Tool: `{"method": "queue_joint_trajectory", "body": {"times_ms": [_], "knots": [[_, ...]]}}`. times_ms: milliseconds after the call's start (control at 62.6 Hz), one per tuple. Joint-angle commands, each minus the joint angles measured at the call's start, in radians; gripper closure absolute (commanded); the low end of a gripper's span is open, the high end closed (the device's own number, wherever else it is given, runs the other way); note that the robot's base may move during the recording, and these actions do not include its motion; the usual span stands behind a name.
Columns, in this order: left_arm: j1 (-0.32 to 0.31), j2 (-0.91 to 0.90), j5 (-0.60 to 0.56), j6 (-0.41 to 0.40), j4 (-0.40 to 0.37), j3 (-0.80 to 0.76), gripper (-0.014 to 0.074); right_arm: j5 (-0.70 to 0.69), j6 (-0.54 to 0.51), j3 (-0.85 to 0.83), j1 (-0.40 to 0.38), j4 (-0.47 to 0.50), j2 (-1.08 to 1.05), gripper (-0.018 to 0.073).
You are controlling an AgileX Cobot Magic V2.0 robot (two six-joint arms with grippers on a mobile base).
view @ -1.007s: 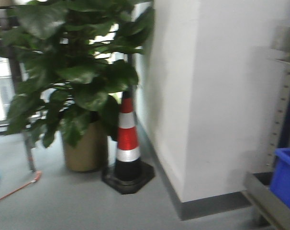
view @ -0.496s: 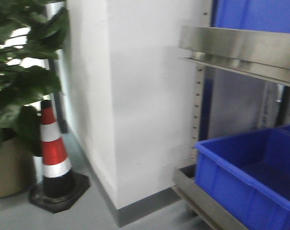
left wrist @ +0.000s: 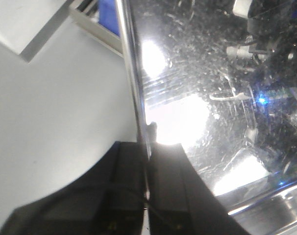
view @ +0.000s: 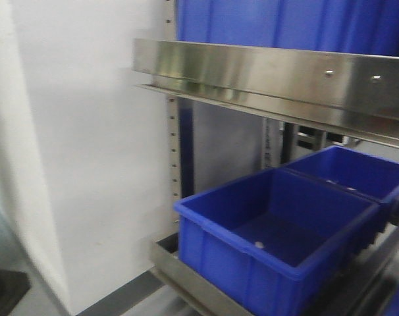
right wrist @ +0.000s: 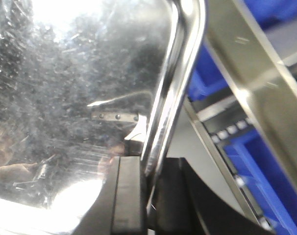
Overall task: Stack silver trays without gaps
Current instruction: 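Turn the base past the cone and drive to the other shelf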
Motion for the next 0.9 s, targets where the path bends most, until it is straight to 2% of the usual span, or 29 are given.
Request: {"method": "queue_joint_trajectory", "body": {"times_ms": [0, 879], "knots": [[-0.002, -0.033, -0.016, 0.009, 0.02, -0.038, 0.0638, -0.026, -0.03, -0.032, -0.004, -0.046, -0.03, 0.0494], [-0.002, -0.033, -0.016, 0.009, 0.016, -0.038, 0.0638, -0.026, -0.03, -0.032, -0.004, -0.046, -0.03, 0.0494]]}}
